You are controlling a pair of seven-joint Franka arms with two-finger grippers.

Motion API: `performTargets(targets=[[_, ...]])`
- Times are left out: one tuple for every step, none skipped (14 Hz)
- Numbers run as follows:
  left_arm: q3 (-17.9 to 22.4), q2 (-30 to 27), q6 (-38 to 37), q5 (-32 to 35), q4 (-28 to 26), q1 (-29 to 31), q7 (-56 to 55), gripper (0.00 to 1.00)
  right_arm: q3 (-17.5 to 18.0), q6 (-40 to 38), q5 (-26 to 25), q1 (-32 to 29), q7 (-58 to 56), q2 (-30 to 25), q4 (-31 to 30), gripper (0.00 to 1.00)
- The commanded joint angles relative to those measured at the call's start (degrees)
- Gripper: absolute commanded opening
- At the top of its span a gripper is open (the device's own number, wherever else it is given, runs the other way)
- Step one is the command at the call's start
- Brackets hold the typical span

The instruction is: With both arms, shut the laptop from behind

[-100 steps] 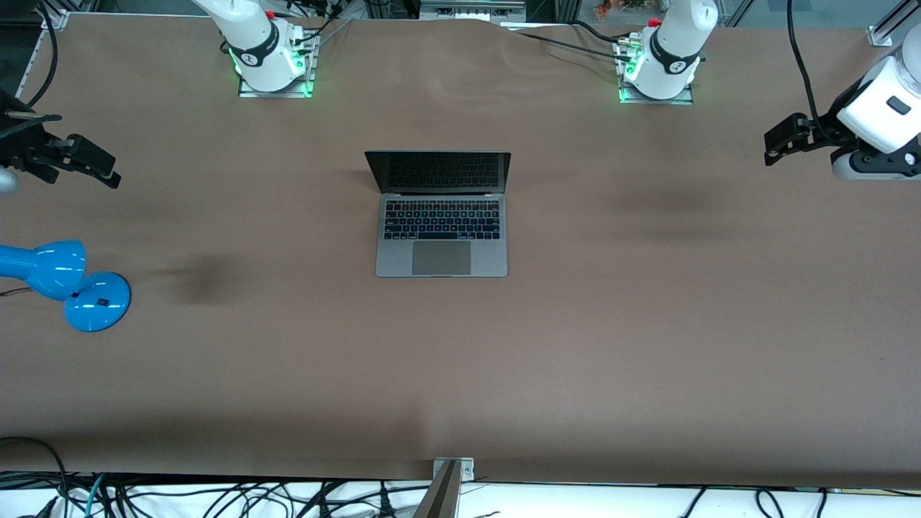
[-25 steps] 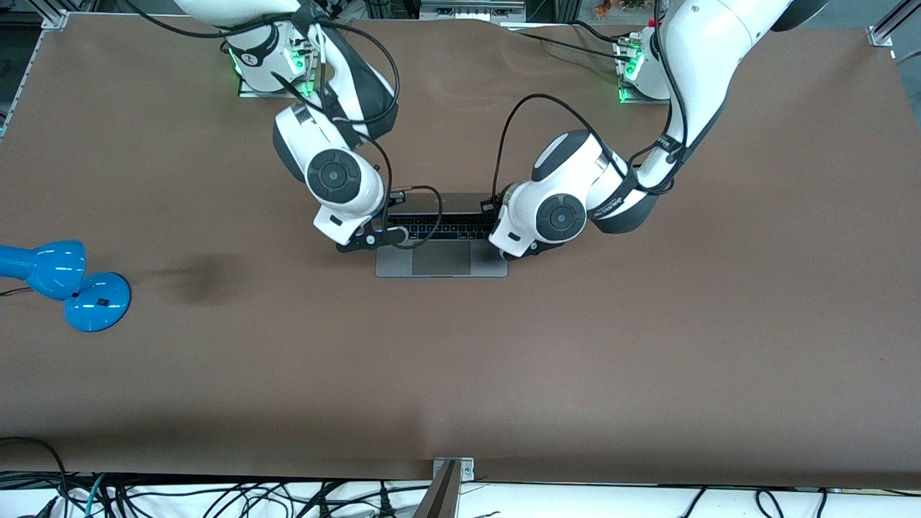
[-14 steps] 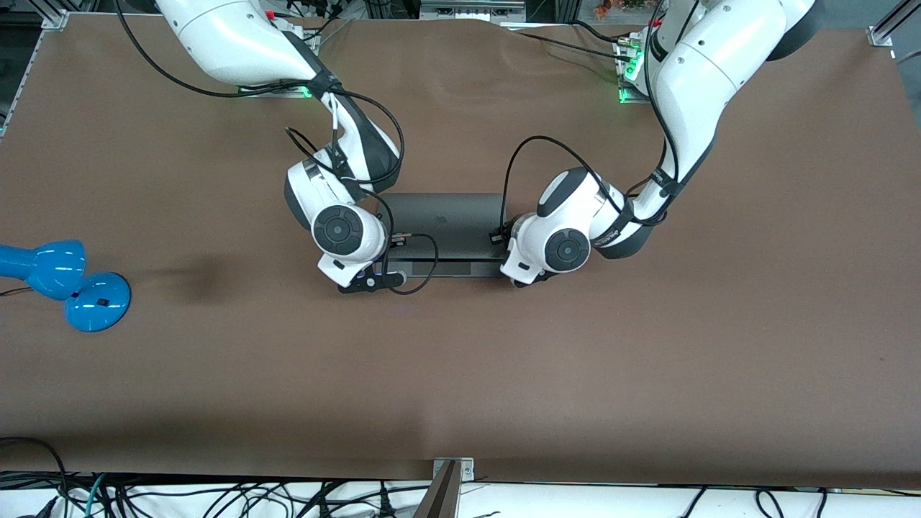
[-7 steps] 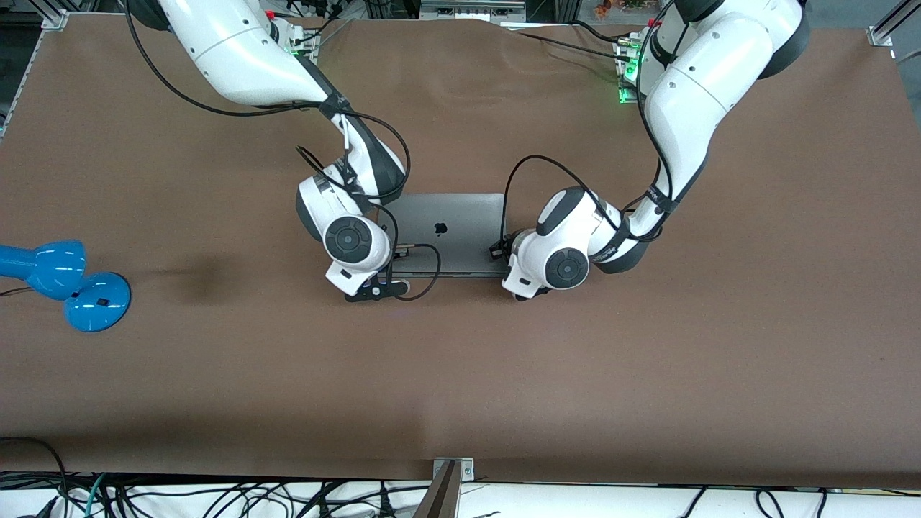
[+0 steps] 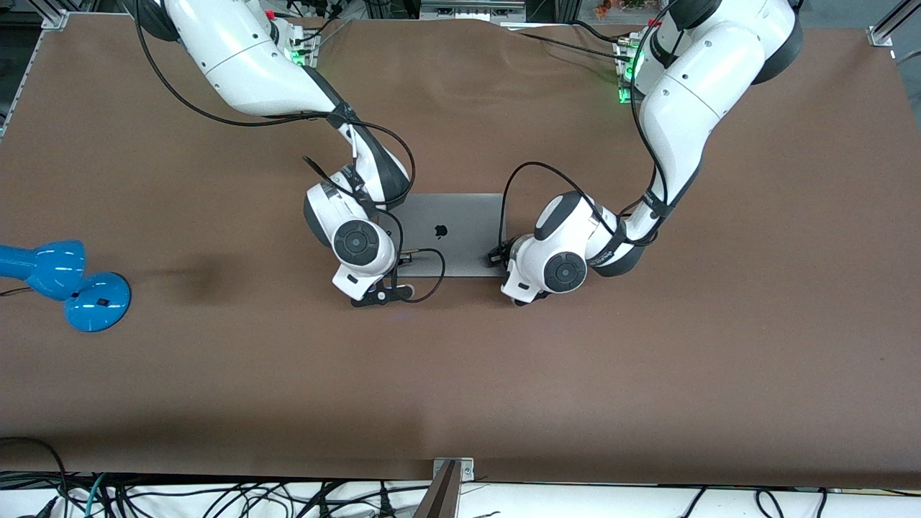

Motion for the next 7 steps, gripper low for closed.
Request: performTargets(targets=[[0.5,0.4,-0.5,1.9,1.9,-0.5,-0.8,0.00,0.1,-2.4,-0.3,-1.9,-0.5,-0.3,4.0,1.00],[0.6,-0.9,-0.7,2.5,1.9,0.1,-0.6,0.42,0.1,-2.6,0.1,-2.3,-0.5,-2.3,3.9,1.00],[0.4,-2.6,-1.9,4.3,1.4,0.5,-0.2,0.99,0.1,-3.1,0.2,-3.1,-0.5,-3.6,3.8,1.00],[0.0,-4.6,-4.2,6.8,1.4,0.5,-0.2,1.00,0.2,-4.2,0.2,-4.4,-0.6,-4.6,3.8,1.00],[-0.1,-6.4,-6.7,6.9,1.7,0.8,-0.2,1.00,0.2,-5.7,0.2,-5.4,-0.7,-6.1,3.8,1.00],[-0.1,-9.2,-9.0,6.9,1.7,1.3,0.1,1.00,0.1,-6.8,0.3,-5.8,-0.6,-7.1,3.8,1.00],[-0.1,-12.2,-11.8,7.0,1.8,1.6,0.1,1.00,-0.1,-8.0,0.2,-6.3,-0.8,-8.8,3.8,1.00]])
